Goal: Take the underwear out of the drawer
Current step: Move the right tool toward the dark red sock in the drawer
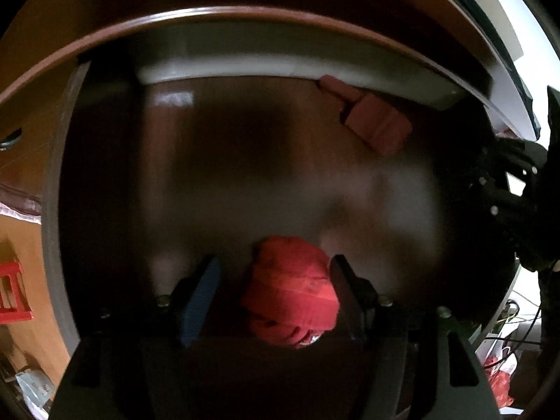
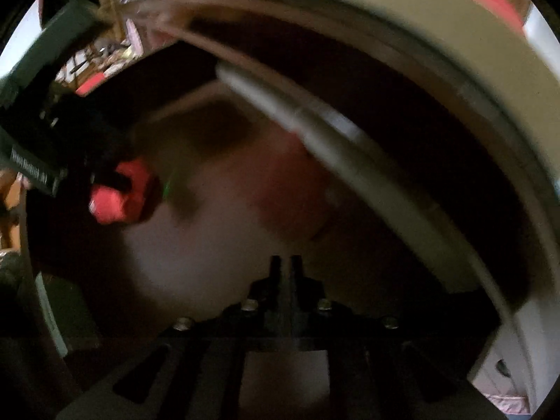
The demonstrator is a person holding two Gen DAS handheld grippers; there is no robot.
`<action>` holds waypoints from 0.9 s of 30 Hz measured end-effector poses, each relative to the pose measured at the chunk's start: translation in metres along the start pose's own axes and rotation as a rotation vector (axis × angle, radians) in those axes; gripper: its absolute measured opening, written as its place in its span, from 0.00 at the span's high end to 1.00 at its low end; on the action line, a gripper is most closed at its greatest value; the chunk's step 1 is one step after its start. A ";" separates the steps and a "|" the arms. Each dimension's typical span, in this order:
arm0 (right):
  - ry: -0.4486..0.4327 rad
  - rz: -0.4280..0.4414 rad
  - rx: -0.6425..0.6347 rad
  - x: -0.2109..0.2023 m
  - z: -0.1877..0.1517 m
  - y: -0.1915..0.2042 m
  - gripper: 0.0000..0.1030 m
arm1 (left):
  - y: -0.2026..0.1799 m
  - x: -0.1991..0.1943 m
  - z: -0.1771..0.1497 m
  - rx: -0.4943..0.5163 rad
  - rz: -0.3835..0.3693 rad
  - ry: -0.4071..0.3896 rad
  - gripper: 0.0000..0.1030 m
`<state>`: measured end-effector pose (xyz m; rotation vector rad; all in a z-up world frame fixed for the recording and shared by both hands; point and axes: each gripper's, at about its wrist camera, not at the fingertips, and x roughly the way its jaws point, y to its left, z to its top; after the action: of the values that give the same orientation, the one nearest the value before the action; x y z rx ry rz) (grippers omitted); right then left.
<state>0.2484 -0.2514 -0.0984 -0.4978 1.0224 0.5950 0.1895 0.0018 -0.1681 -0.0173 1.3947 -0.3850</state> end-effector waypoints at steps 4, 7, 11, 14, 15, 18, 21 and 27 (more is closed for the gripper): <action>-0.031 -0.027 -0.009 0.014 0.013 0.000 0.26 | -0.004 -0.001 -0.004 -0.003 -0.005 -0.026 0.37; -0.053 -0.063 -0.001 0.018 0.020 0.000 0.26 | -0.003 -0.003 -0.003 0.005 -0.004 -0.019 0.37; -0.075 -0.144 -0.070 0.016 0.019 0.018 0.27 | 0.001 0.004 -0.004 0.015 0.005 -0.003 0.37; -0.086 -0.205 -0.097 0.026 0.019 0.023 0.27 | -0.006 0.012 0.002 0.013 0.005 -0.001 0.37; -0.086 -0.212 -0.101 0.027 0.019 0.024 0.27 | -0.007 0.013 0.002 0.012 0.006 0.001 0.37; -0.002 -0.134 -0.050 0.045 0.015 0.016 0.37 | -0.008 0.015 0.003 0.010 0.019 0.009 0.37; -0.040 -0.124 -0.001 0.046 0.008 0.001 0.38 | -0.014 0.022 0.006 0.012 0.032 0.013 0.37; -0.105 -0.099 0.032 0.052 0.015 -0.010 0.37 | -0.017 0.025 0.005 0.011 0.038 0.014 0.37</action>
<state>0.2846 -0.2374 -0.1373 -0.4813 0.9007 0.5109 0.1932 -0.0222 -0.1873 0.0216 1.4051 -0.3619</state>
